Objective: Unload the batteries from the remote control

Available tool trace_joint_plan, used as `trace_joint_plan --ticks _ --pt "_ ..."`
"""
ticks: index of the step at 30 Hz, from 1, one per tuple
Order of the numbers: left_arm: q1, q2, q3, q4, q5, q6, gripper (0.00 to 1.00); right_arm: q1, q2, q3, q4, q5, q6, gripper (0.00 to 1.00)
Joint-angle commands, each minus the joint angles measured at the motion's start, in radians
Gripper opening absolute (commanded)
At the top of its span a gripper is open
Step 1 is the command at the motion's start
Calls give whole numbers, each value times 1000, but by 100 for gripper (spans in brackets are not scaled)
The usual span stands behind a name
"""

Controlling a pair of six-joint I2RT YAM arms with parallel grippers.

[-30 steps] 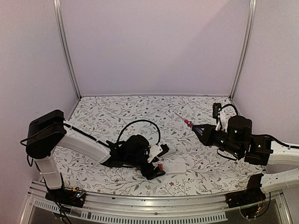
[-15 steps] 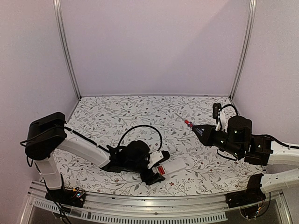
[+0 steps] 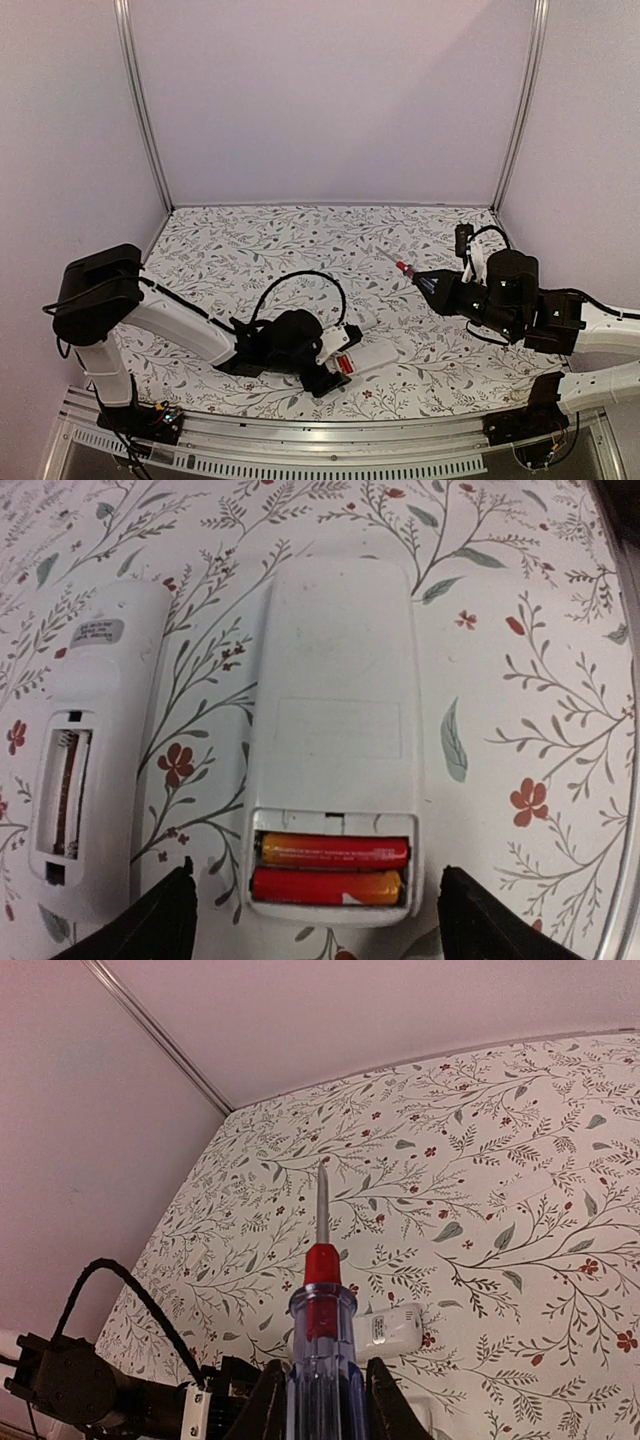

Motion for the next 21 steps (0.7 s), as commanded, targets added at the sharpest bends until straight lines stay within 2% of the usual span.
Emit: trace_joint_plan --ticks 1,9,13,21 --pt "-20 12 -39 20 7 28 83 -6 -43 -19 -83 3 21 0" --pt "-20 37 -32 49 17 82 78 -6 -94 -35 -132 -40 29 0" --pt "-20 55 -23 51 16 95 70 -6 -76 -23 -188 -104 25 0" --pt "-22 51 -46 61 3 114 53 5 -40 -43 -290 -329 0 0"
